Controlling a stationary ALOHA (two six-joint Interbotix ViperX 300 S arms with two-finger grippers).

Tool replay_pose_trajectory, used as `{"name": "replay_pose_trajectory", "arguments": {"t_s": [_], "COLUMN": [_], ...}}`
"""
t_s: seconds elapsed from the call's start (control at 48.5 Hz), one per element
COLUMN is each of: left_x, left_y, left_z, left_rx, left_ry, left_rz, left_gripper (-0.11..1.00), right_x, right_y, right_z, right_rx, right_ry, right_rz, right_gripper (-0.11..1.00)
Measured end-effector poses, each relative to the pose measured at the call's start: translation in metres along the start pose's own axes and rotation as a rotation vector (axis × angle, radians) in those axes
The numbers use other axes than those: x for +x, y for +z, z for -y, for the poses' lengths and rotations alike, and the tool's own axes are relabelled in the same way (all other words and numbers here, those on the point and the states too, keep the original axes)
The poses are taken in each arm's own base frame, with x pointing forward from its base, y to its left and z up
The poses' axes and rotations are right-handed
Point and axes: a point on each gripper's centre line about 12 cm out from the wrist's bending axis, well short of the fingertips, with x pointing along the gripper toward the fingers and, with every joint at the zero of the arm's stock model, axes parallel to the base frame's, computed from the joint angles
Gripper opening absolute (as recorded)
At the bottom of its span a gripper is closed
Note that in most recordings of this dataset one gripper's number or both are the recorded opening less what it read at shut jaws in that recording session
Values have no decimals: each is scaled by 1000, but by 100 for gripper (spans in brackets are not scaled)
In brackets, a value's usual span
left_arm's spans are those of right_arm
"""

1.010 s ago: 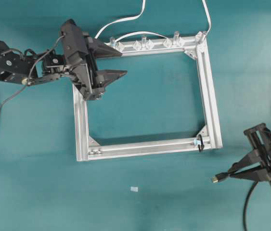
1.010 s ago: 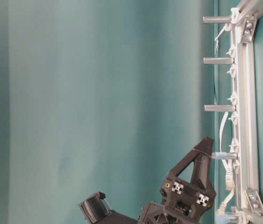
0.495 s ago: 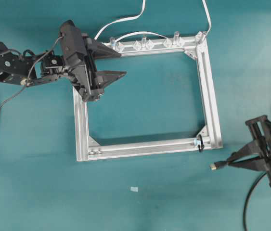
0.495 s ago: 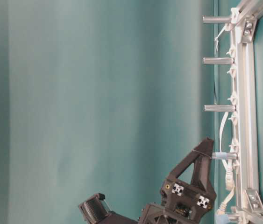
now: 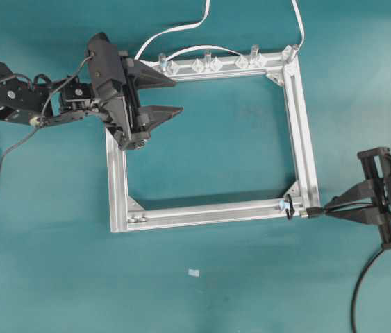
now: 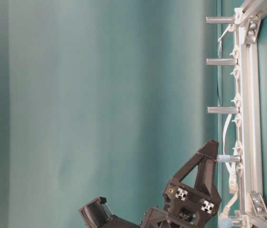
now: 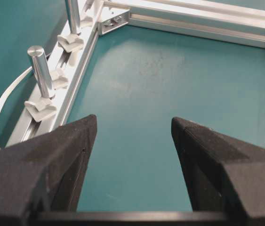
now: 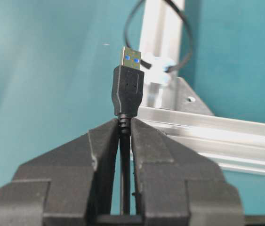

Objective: Insert the wire through the string loop located on the right side.
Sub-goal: 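Push the USB plug leftward through the black zip-tie loop with the right gripper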

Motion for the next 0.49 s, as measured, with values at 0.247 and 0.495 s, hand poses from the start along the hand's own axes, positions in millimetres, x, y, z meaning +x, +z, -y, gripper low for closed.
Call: {"name": "replay_pose_trajectory", "arguments": {"t_s": [0.247, 0.495], "left_x": [0, 0], "left_y": [1, 1], "left_z": [0, 1], "left_rx": [0, 0], "left_ry": [0, -2], "left_rz": [2, 1], "left_gripper": [66, 66], "right_x": [0, 0], "right_y": [0, 1], "right_z": [3, 5], "right_rx": [10, 14], "right_ry": [-14, -21], "right_rz": [0, 4], "right_gripper": [11, 11]}}
